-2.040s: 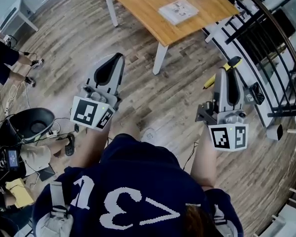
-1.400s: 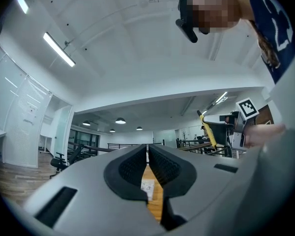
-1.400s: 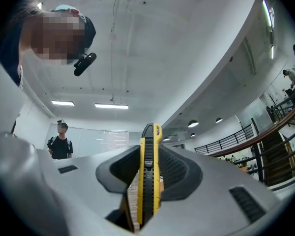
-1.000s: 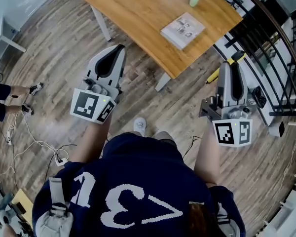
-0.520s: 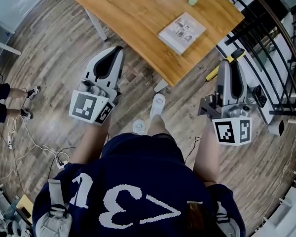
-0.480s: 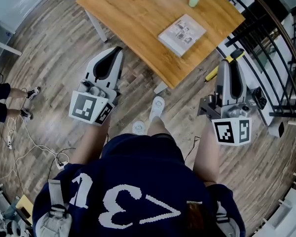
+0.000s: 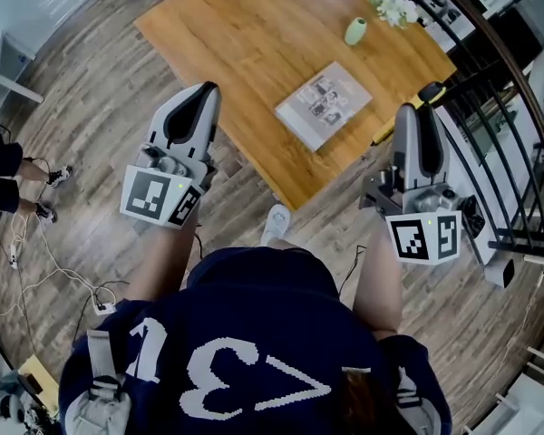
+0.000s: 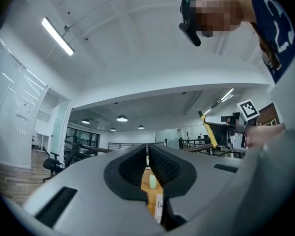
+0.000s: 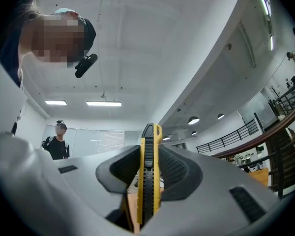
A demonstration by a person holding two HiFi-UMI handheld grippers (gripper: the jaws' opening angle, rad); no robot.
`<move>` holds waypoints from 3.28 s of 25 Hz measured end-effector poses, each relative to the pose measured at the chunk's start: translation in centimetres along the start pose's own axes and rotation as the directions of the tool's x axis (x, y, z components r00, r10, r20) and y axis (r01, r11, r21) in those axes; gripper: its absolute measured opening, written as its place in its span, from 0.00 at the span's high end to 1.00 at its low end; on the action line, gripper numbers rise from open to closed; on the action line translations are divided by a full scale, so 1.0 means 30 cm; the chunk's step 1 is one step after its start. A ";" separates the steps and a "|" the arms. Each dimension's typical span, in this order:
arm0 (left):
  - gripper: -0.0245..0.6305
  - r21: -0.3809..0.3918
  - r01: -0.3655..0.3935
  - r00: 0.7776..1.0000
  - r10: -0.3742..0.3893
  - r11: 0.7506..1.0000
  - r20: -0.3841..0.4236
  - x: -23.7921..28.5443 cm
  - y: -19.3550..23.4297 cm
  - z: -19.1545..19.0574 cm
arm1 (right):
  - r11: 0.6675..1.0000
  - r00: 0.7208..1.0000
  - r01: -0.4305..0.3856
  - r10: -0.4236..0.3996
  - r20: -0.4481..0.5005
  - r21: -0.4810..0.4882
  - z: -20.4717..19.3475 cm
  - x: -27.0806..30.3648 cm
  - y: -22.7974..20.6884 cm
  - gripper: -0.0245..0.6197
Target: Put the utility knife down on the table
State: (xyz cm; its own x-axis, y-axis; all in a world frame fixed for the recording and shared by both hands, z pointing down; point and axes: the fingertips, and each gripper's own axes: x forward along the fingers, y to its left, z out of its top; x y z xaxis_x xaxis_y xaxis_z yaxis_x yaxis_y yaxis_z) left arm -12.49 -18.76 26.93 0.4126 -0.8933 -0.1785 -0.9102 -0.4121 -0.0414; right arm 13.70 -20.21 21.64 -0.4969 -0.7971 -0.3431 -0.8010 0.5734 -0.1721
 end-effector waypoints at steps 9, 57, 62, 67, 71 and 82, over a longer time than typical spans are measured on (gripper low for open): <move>0.92 0.003 -0.035 0.999 0.035 0.999 -0.014 0.186 0.007 -0.050 | 0.999 0.999 -0.024 0.025 -0.022 0.033 -0.042 0.130 -0.180 0.77; 0.93 -0.185 0.212 0.937 -0.253 0.960 -0.241 0.534 0.201 -0.582 | 0.964 0.490 0.239 -0.220 -0.844 -0.113 -1.328 0.090 -0.335 0.77; 0.92 -0.189 0.232 0.929 -0.275 0.954 -0.247 0.521 0.188 -0.590 | 0.963 0.406 0.228 -0.227 -0.885 -0.142 -1.408 0.040 -0.328 0.77; 0.93 -0.187 0.236 0.933 -0.276 0.954 -0.231 0.529 0.185 -0.570 | 0.961 0.429 0.235 -0.237 -0.872 -0.145 -1.381 0.051 -0.338 0.77; 0.93 -0.177 0.234 0.941 -0.269 0.956 -0.207 0.546 0.184 -0.523 | 0.952 0.566 0.261 -0.283 -0.774 -0.158 -1.198 0.129 -0.375 0.90; 0.92 -0.094 0.242 0.966 -0.249 0.966 -0.069 0.597 0.163 -0.262 | 0.944 0.881 0.282 -0.326 -0.343 -0.175 -0.475 0.302 -0.370 0.92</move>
State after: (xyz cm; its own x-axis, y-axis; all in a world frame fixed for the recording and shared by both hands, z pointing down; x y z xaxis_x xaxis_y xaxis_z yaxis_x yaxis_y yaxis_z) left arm -9.25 -38.17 31.25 0.6274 -0.7730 -0.0942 -0.7758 -0.6309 0.0097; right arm 13.33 -36.50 33.61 -0.2908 -0.9542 0.0703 -0.9540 0.2836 -0.0978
